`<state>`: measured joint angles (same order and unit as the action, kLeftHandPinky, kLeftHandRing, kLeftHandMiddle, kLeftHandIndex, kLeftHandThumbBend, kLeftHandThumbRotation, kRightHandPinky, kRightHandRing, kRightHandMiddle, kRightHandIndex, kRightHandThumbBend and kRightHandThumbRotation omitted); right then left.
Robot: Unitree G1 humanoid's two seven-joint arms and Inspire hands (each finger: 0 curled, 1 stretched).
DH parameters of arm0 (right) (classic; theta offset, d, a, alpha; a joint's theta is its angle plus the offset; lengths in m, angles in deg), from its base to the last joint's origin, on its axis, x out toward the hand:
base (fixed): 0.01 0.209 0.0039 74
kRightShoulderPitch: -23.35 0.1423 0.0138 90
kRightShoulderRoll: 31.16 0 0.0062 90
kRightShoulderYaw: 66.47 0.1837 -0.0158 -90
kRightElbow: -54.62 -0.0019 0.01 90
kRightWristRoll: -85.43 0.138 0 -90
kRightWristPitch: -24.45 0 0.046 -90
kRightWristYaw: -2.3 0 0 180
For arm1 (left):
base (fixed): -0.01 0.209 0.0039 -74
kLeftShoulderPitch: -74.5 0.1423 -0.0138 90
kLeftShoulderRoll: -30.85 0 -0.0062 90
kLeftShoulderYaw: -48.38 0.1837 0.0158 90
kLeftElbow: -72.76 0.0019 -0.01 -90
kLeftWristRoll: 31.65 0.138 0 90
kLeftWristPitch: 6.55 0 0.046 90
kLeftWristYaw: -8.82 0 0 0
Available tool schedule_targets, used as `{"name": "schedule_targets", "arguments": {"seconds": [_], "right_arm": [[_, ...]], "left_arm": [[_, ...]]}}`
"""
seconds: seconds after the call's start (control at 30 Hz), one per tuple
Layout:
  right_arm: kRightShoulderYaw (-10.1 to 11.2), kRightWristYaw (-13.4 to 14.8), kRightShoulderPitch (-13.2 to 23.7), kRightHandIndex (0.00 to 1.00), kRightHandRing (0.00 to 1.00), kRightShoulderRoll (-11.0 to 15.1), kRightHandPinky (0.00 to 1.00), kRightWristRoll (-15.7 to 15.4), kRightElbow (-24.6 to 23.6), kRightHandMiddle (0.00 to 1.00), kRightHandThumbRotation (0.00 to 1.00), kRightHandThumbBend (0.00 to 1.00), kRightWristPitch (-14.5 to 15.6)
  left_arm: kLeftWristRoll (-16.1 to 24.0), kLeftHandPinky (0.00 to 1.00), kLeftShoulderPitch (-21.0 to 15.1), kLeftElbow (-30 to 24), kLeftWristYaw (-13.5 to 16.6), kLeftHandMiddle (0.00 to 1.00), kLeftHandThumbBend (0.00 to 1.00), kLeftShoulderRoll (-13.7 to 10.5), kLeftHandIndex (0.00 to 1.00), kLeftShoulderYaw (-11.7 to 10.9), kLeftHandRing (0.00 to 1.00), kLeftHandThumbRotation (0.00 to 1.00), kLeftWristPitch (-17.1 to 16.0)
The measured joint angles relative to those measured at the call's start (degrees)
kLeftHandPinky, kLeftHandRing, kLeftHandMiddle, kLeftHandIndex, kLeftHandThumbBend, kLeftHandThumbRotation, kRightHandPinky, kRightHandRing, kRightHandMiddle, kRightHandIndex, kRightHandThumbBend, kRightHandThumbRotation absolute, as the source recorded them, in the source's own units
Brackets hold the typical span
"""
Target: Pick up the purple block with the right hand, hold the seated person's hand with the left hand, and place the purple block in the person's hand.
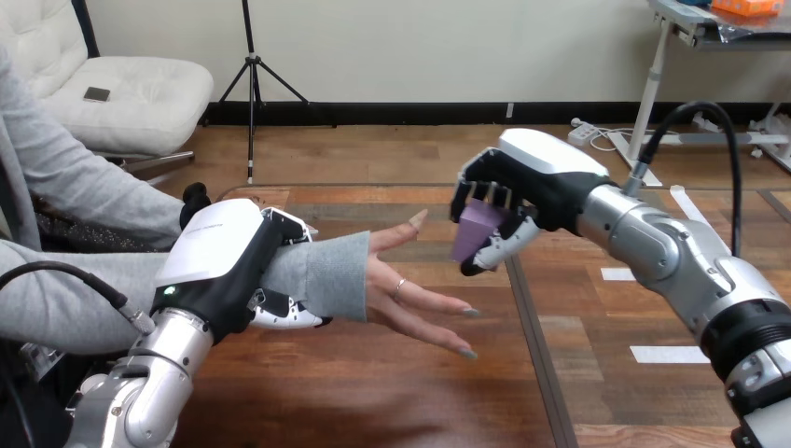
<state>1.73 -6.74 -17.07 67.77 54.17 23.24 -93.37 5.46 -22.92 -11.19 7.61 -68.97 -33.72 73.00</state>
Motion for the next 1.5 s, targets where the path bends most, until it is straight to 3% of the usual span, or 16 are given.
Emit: {"name": "schedule_targets", "arguments": {"seconds": [1.5], "right_arm": [[0.00,-5.07,-1.15,0.44,0.37,-0.48,0.33,2.97,-12.93,0.43,0.00,0.71,-1.81]], "left_arm": [[-0.05,0.20,-1.83,0.00,0.31,0.32,0.64,1.31,0.33,0.20,0.27,0.00,-0.30]]}}
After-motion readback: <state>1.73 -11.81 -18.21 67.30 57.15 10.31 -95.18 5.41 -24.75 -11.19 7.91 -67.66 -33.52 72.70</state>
